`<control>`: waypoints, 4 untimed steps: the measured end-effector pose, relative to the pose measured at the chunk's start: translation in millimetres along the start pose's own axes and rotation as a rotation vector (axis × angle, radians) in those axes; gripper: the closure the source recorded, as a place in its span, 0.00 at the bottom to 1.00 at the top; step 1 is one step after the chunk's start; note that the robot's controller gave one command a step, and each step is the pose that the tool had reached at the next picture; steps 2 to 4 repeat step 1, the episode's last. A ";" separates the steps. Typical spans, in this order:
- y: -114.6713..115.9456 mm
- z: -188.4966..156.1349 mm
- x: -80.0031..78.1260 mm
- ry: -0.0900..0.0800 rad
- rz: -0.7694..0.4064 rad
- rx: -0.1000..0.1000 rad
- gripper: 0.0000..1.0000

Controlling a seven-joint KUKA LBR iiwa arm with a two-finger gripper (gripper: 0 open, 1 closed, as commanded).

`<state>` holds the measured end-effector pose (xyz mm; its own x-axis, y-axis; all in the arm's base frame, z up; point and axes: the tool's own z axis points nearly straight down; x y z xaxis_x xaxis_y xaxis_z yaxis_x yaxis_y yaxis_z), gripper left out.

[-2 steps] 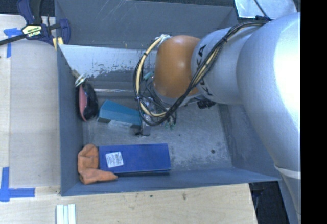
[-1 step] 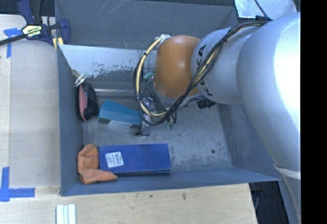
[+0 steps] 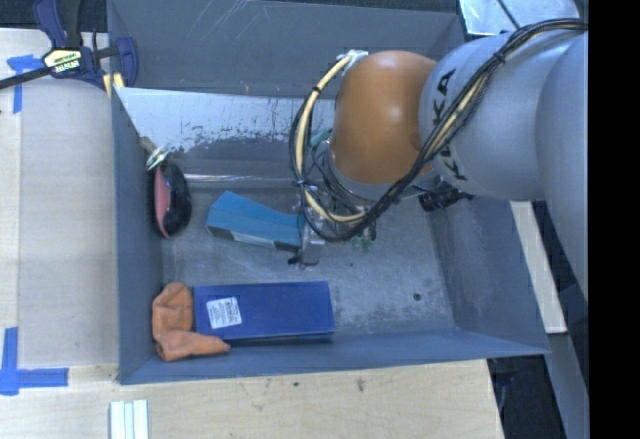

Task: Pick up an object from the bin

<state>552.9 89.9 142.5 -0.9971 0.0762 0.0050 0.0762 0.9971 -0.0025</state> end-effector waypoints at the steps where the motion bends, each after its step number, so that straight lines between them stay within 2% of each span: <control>1: 0.0 0.0 0.0 0.000 0.000 0.000 1.00; 4: 0.0 0.0 0.0 0.000 0.000 0.000 1.00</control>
Offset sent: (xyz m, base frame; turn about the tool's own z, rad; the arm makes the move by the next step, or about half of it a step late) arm 0.0034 0.0185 0.1016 -0.0042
